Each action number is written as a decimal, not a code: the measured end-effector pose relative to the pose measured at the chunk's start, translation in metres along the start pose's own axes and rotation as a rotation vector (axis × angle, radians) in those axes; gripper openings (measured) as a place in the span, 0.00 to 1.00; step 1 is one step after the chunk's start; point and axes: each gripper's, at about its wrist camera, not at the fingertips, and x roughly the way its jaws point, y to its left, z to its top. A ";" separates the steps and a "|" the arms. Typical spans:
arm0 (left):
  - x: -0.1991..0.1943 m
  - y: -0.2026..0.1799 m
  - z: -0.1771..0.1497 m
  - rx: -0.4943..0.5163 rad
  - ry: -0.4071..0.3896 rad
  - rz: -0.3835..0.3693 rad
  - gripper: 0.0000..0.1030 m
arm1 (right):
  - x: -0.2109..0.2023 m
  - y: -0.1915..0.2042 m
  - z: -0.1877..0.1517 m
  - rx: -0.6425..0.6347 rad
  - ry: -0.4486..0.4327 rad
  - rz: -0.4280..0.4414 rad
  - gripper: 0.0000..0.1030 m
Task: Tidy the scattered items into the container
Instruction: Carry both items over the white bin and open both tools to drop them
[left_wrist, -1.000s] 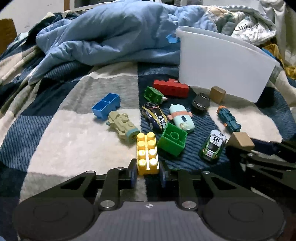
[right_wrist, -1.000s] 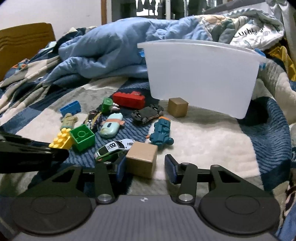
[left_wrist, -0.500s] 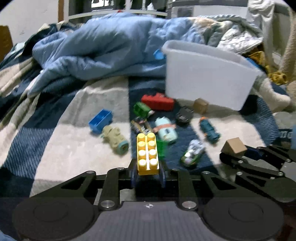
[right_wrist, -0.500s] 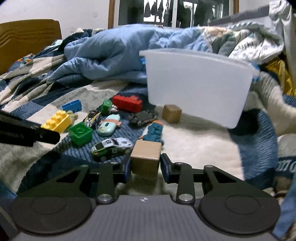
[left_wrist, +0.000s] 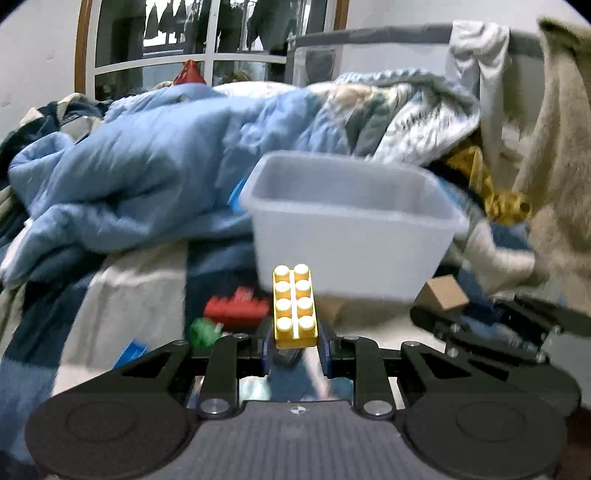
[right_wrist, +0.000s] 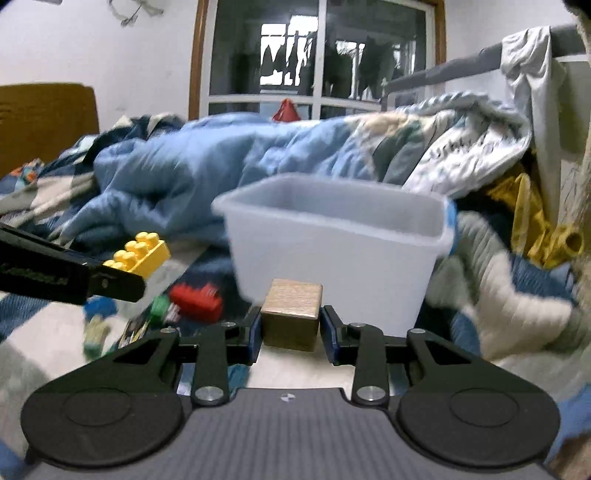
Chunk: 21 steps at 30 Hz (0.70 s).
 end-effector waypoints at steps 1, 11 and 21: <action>0.004 -0.003 0.009 -0.008 -0.011 -0.006 0.27 | 0.002 -0.004 0.006 0.003 -0.012 -0.005 0.36; 0.053 -0.028 0.084 -0.011 -0.068 -0.030 0.27 | 0.031 -0.042 0.060 0.001 -0.103 -0.047 0.36; 0.131 -0.039 0.114 0.054 0.007 0.011 0.27 | 0.093 -0.073 0.090 0.040 -0.045 -0.024 0.36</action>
